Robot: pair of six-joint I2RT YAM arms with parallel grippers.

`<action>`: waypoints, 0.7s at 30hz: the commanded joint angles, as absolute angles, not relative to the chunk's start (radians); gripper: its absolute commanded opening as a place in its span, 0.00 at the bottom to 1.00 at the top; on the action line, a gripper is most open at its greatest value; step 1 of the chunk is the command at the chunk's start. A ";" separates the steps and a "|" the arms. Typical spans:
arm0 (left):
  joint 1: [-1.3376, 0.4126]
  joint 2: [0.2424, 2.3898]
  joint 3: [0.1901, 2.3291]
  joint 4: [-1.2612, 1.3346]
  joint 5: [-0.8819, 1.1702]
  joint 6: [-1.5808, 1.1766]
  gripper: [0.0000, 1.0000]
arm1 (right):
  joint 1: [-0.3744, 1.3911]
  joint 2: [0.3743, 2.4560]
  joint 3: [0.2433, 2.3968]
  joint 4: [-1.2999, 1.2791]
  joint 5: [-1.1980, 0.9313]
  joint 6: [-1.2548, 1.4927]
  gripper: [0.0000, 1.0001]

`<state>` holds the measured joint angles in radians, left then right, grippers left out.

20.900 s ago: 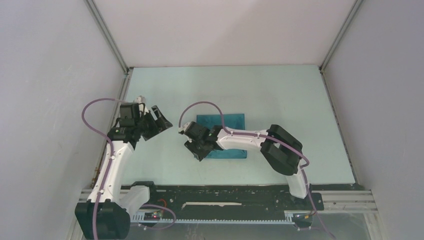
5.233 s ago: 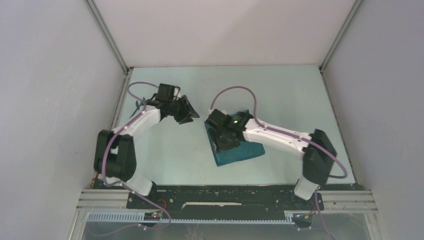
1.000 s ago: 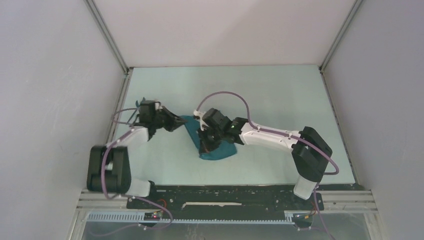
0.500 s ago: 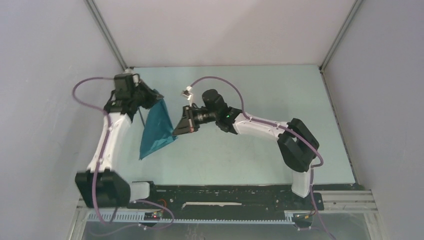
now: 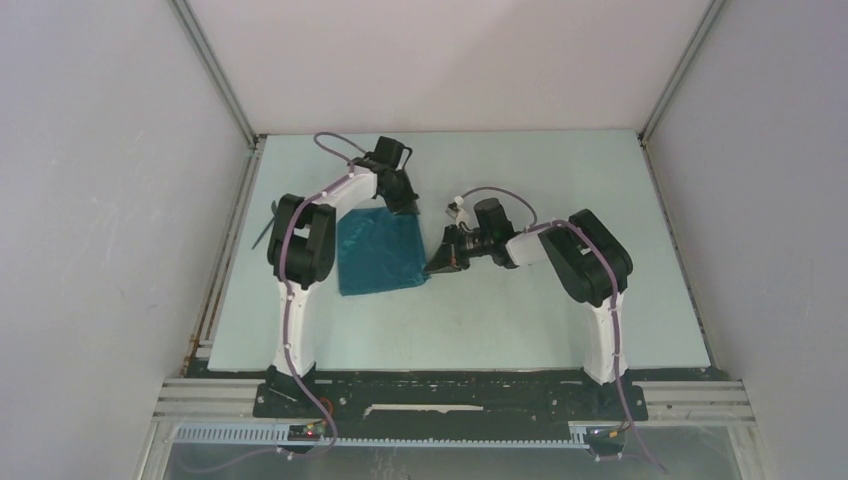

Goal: Fold the napkin into a case and place the utensils inside
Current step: Turn over the upper triangle folded napkin at the center of the board.

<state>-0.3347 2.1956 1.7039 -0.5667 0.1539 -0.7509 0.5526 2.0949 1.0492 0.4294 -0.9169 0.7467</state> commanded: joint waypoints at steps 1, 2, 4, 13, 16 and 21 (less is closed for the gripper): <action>-0.329 2.250 1.878 -0.402 0.143 -0.738 0.00 | 0.519 2.075 1.001 0.375 -1.042 0.678 0.00; -0.332 2.273 1.901 -0.397 0.165 -0.742 0.00 | 0.507 2.073 0.995 0.372 -1.039 0.676 0.00; -0.336 2.309 1.945 -0.389 0.213 -0.748 0.08 | 0.484 2.059 0.994 0.331 -1.018 0.648 0.00; -0.338 2.098 2.024 -0.656 0.266 -0.638 0.67 | 0.413 1.828 1.003 -0.166 -0.638 0.436 0.59; -0.338 1.896 1.819 -0.661 0.259 -0.604 0.71 | 0.427 1.843 1.029 -0.173 -0.604 0.467 0.61; -0.334 1.597 1.457 -0.673 0.207 -0.529 0.72 | 0.524 1.874 1.089 -0.197 -0.462 0.533 0.59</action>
<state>-0.3363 1.8145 1.6516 -0.6239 0.2443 -0.6201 0.4465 1.8591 1.0286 -0.1162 -0.6174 0.5179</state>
